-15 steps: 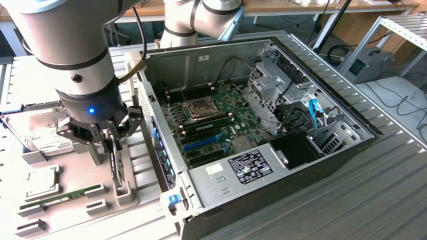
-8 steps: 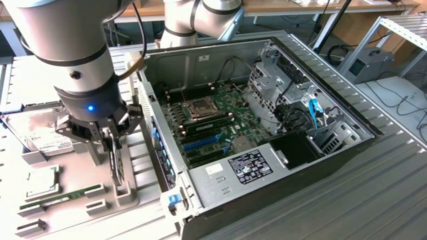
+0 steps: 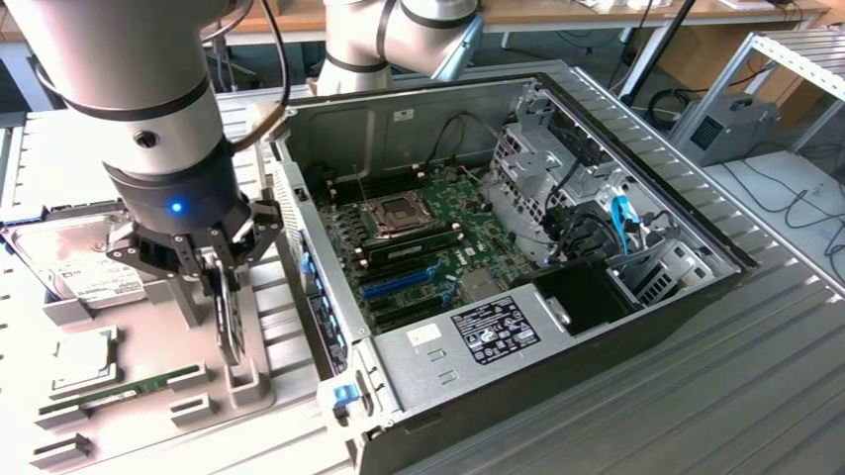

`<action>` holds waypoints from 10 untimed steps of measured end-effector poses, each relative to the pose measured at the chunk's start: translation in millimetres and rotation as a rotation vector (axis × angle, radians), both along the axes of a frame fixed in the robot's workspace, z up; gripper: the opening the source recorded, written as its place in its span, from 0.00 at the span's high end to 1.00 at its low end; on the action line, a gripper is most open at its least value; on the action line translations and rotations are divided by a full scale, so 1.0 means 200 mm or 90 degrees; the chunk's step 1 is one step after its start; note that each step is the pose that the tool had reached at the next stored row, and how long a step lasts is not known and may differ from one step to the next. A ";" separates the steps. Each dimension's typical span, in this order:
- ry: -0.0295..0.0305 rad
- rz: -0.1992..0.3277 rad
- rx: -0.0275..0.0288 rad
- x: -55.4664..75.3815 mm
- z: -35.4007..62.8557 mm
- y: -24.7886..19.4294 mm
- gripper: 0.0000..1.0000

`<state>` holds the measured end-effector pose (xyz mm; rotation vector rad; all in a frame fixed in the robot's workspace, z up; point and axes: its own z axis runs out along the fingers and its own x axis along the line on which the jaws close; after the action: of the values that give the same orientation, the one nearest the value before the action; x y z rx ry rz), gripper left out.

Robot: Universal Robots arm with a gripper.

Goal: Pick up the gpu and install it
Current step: 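Pick up the gpu and move the gpu toward the slot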

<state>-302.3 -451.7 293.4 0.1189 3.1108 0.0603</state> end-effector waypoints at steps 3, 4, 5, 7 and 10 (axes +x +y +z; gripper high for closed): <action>0.0000 0.000 0.0000 0.00 0.010 0.000 0.74; 0.0000 0.000 0.0000 0.00 0.014 0.000 0.74; 0.0000 0.000 0.0000 0.00 0.018 0.000 0.74; 0.0000 0.000 0.0000 0.00 0.025 0.000 0.74; 0.0000 0.000 0.0000 0.00 0.036 0.000 0.74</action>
<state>-302.3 -451.7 300.5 0.1190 3.1108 0.0602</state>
